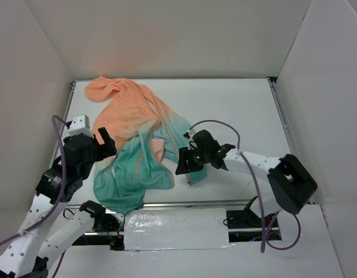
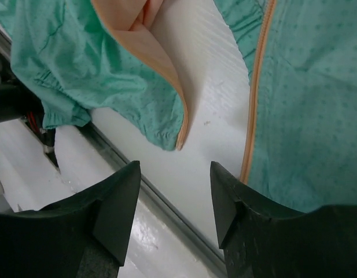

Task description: Zip up the jacket

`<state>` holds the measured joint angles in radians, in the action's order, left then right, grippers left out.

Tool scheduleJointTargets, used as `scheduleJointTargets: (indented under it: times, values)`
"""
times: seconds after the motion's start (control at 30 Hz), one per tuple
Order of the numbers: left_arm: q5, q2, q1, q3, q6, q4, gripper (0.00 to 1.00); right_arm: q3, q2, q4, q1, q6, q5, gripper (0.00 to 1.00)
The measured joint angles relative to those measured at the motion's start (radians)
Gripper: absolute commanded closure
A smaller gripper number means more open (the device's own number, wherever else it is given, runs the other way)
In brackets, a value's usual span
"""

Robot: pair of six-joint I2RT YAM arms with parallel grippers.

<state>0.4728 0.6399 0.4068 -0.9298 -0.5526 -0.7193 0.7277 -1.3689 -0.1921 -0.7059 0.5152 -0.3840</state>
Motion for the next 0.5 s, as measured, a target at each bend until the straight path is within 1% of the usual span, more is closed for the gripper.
scheduleJointTargets:
  times: [0.13,0.17,0.23,0.47,0.5]
  values:
    - [-0.013,0.017,-0.001,0.002,0.001,0.004,0.01,0.028,-0.163,0.088,-0.021,-0.006,-0.024,0.43]
    - [-0.018,0.023,-0.001,0.002,0.002,0.005,0.01,0.036,-0.198,0.109,-0.024,-0.007,-0.031,0.46]
    - [-0.027,0.036,-0.003,0.003,0.004,0.008,0.01,0.055,-0.264,0.142,-0.028,-0.007,-0.043,0.46]
    - [-0.060,0.044,-0.008,0.003,0.014,0.023,0.01,0.139,-0.360,0.189,-0.043,-0.003,-0.042,0.46]
    - [-0.062,0.044,-0.008,0.003,0.022,0.026,0.01,0.155,-0.375,0.195,-0.045,-0.003,-0.043,0.47]
